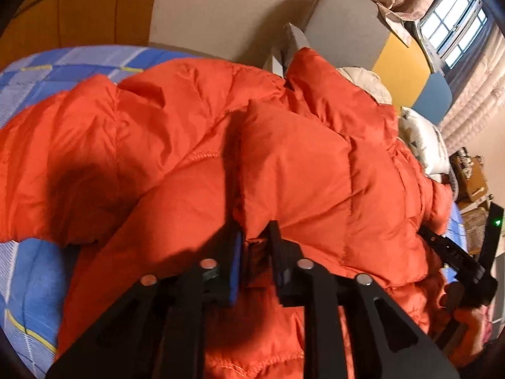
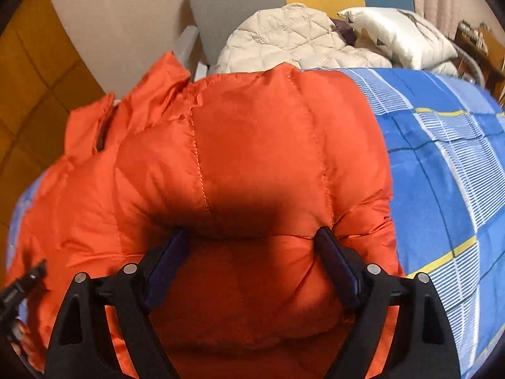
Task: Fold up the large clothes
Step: 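Grasp the other sleeve cuff with the left tool and lift it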
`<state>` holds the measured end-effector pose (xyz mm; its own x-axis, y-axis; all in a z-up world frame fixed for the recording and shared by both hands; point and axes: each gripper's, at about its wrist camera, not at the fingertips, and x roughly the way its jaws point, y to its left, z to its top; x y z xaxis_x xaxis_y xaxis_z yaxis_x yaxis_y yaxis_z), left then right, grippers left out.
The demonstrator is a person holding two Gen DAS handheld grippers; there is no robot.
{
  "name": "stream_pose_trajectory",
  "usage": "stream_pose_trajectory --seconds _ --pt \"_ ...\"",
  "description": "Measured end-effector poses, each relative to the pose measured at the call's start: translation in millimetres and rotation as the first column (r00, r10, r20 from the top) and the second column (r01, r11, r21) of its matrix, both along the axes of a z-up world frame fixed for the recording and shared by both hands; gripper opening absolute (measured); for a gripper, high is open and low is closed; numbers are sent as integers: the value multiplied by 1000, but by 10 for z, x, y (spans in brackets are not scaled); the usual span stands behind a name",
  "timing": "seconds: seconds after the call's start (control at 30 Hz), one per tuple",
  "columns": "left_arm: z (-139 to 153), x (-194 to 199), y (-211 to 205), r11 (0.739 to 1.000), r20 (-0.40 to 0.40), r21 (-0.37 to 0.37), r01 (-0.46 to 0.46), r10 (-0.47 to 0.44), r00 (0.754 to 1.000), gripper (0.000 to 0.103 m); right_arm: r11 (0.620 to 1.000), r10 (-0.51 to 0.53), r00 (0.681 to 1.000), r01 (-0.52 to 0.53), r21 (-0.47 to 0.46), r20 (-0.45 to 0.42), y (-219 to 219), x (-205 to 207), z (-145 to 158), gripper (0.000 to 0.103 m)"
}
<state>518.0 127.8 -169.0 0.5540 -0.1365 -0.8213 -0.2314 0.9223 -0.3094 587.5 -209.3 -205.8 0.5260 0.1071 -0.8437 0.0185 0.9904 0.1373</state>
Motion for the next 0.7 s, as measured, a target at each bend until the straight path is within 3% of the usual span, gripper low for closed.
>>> stream_pose_trajectory --seconds 0.03,0.1,0.2,0.37,0.43,0.63,0.7 --pt "12 -15 -6 1000 -2 8 -6 6 1000 25 1000 3 1000 -3 -13 -8 5 -3 14 86" --pt "64 -75 15 999 0 21 -39 39 999 46 1000 2 1000 -2 -29 -14 19 -29 80 87" --pt "181 -235 91 997 40 -5 -73 73 997 64 1000 1 999 -1 -7 34 38 -196 241 90" --pt "324 -672 397 986 79 -33 -165 167 983 68 998 35 996 -39 42 88 169 -596 409 90" --pt "337 -951 662 970 96 -62 -233 238 966 69 995 57 994 -64 72 93 225 -767 430 90" --pt "263 -1751 1532 889 99 -111 -444 454 885 71 979 142 985 -155 130 102 514 -1307 388 90" --pt "160 -2023 1906 839 69 -170 -517 533 843 65 974 177 980 -188 125 96 674 -1457 358 90"
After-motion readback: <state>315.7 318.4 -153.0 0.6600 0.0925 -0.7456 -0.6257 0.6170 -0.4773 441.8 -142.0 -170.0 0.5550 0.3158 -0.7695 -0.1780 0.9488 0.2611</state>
